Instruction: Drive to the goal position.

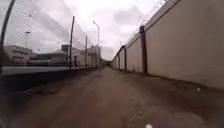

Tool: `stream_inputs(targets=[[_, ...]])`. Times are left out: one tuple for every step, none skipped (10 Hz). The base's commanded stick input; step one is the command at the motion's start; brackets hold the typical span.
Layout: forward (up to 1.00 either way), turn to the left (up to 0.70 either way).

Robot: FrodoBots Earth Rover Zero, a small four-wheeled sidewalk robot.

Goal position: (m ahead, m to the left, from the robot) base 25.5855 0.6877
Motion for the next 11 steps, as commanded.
stream_inputs(targets=[[0.70, 0.00], [0.70, 0.00], [0.70, 0.00], [0.70, 0.00], [0.70, 0.00], [0.70, 0.00], [0.70, 0.00], [0.70, 0.00], [0.70, 0.00], [0.70, 0.00], [0.70, 0.00]])
